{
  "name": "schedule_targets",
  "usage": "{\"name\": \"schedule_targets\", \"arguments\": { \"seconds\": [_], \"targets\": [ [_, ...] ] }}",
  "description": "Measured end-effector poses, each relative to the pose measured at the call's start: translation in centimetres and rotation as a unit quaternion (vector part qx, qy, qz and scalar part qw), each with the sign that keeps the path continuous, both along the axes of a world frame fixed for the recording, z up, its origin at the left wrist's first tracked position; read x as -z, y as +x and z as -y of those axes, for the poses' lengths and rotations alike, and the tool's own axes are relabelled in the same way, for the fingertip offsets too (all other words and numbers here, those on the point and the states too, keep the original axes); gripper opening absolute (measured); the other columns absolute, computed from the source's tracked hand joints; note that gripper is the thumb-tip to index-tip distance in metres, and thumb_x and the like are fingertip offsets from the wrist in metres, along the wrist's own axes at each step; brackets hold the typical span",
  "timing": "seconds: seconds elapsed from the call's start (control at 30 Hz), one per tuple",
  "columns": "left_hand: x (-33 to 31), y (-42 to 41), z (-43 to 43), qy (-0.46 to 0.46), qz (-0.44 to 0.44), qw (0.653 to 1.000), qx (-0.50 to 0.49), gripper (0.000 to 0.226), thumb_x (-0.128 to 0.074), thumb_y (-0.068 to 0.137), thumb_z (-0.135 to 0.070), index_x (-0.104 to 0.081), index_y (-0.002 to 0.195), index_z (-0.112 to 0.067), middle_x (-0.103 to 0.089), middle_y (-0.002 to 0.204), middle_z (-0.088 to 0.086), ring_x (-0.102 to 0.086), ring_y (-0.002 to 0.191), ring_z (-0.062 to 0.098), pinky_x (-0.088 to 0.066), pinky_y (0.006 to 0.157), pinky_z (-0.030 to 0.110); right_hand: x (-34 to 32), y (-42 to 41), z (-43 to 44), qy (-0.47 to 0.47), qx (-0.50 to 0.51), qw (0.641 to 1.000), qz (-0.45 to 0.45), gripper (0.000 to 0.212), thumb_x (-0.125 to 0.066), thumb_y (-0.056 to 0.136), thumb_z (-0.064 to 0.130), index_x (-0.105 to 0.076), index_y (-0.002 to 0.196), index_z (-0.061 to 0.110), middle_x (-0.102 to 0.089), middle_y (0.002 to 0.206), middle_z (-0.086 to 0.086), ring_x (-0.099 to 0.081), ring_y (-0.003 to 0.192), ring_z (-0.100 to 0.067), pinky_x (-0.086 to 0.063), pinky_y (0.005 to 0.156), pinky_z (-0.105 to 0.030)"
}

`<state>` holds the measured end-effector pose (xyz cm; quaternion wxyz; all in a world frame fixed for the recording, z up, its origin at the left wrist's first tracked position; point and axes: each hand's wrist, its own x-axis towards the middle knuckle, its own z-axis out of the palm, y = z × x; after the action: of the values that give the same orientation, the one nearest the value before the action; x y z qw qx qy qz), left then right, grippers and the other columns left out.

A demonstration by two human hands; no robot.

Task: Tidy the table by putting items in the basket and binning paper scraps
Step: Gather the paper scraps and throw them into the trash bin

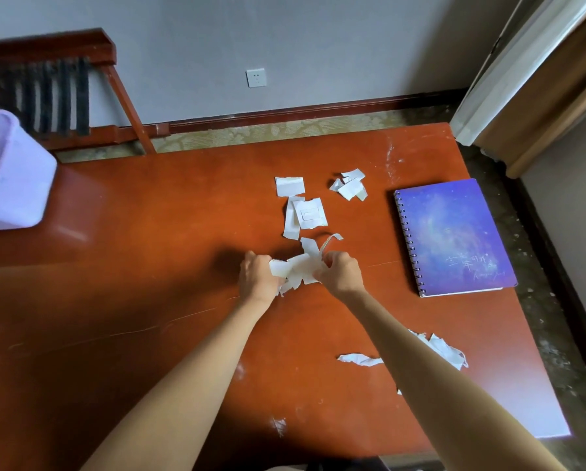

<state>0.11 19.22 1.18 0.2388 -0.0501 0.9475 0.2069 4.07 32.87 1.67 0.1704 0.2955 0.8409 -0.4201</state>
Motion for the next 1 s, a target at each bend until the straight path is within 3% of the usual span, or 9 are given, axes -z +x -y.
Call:
{"name": "schedule_targets", "arguments": {
  "seconds": [0.07,0.13,0.2,0.4,0.57,0.7,0.77,0.9,1.0],
  "targets": [
    [0.0,0.4,0.1,-0.020,-0.017,1.000,0.015,0.040,-0.075,0.077,-0.021,-0.062,0.112,-0.007,-0.046,0.124,0.010,-0.042,0.120,0.026,-0.043,0.089,0.034,0.1,-0.2,0.6,0.030,-0.018,0.999,-0.001,0.002,-0.053,0.085,0.006,-0.052,0.083,0.006,-0.057,0.071,-0.010,-0.053,0.073,-0.034,-0.041,0.059,-0.033],
    [0.1,0.8,-0.1,-0.019,-0.027,0.999,0.008,0.043,-0.075,0.076,-0.017,-0.057,0.114,-0.006,-0.046,0.125,0.010,-0.041,0.120,0.026,-0.042,0.091,0.034,0.4,-0.5,1.1,0.039,-0.011,0.999,0.000,0.029,-0.056,0.084,0.004,-0.049,0.112,0.004,-0.065,0.097,-0.019,-0.062,0.091,-0.038,-0.052,0.076,-0.040],
    [0.1,0.9,-0.3,-0.009,-0.028,1.000,0.002,0.048,-0.075,0.075,-0.012,-0.050,0.115,-0.005,-0.053,0.124,0.013,-0.043,0.119,0.028,-0.042,0.091,0.035,0.5,-0.7,1.4,0.034,0.004,0.999,0.008,0.043,-0.060,0.083,0.005,-0.042,0.122,0.004,-0.063,0.108,-0.020,-0.062,0.098,-0.039,-0.053,0.083,-0.044],
    [-0.4,0.4,-0.4,0.012,0.006,1.000,-0.009,0.042,-0.073,0.078,-0.012,-0.054,0.114,-0.003,-0.061,0.118,0.016,-0.050,0.116,0.030,-0.044,0.086,0.036,0.4,-1.5,1.5,0.027,0.012,0.999,0.022,0.025,-0.061,0.083,0.011,-0.056,0.106,0.003,-0.064,0.105,-0.014,-0.061,0.092,-0.030,-0.046,0.071,-0.032],
    [-0.7,-0.1,1.0,0.036,-0.014,0.998,-0.043,0.014,-0.061,0.081,-0.008,-0.065,0.085,0.006,-0.068,0.094,0.022,-0.060,0.090,0.037,-0.035,0.062,0.029,0.3,-1.1,1.1,0.021,0.001,1.000,0.007,0.010,-0.061,0.080,0.004,-0.053,0.086,0.009,-0.054,0.083,-0.007,-0.052,0.075,-0.023,-0.041,0.057,-0.025],
    [-1.4,-0.4,2.3,0.053,-0.043,0.996,-0.052,0.013,-0.063,0.081,-0.008,-0.062,0.073,0.002,-0.069,0.088,0.023,-0.048,0.069,0.025,-0.029,0.052,0.026,-0.4,-0.2,0.0,0.012,0.027,1.000,-0.002,0.022,-0.065,0.080,0.008,-0.059,0.099,-0.002,-0.064,0.093,-0.012,-0.060,0.080,-0.026,-0.051,0.067,-0.030],
    [-1.8,-0.5,2.6,0.081,-0.049,0.995,-0.044,0.014,-0.065,0.081,-0.010,-0.064,0.081,0.004,-0.069,0.092,0.021,-0.052,0.073,0.024,-0.031,0.050,0.025,-0.8,0.2,-0.4,0.005,0.049,0.999,-0.009,0.025,-0.066,0.080,0.008,-0.059,0.101,-0.004,-0.067,0.101,-0.017,-0.064,0.087,-0.031,-0.053,0.071,-0.034],
    [-2.5,-0.3,2.4,0.137,-0.021,0.990,-0.027,0.029,-0.071,0.079,-0.012,-0.064,0.105,0.000,-0.066,0.106,0.015,-0.061,0.098,0.029,-0.040,0.063,0.022,-1.2,0.8,-1.0,-0.017,0.079,0.997,-0.018,0.027,-0.068,0.081,0.008,-0.058,0.102,-0.005,-0.067,0.106,-0.016,-0.056,0.078,-0.022,-0.040,0.051,-0.017],
    [-2.4,0.0,1.8,0.147,0.045,0.988,0.011,0.048,-0.076,0.074,-0.008,-0.054,0.117,-0.005,-0.059,0.119,0.013,-0.056,0.105,0.024,-0.044,0.067,0.023,-1.2,1.2,-1.2,-0.032,0.099,0.994,-0.022,0.025,-0.070,0.079,0.008,-0.059,0.098,-0.003,-0.067,0.105,-0.017,-0.054,0.076,-0.020,-0.036,0.047,-0.016]
  ]
}}
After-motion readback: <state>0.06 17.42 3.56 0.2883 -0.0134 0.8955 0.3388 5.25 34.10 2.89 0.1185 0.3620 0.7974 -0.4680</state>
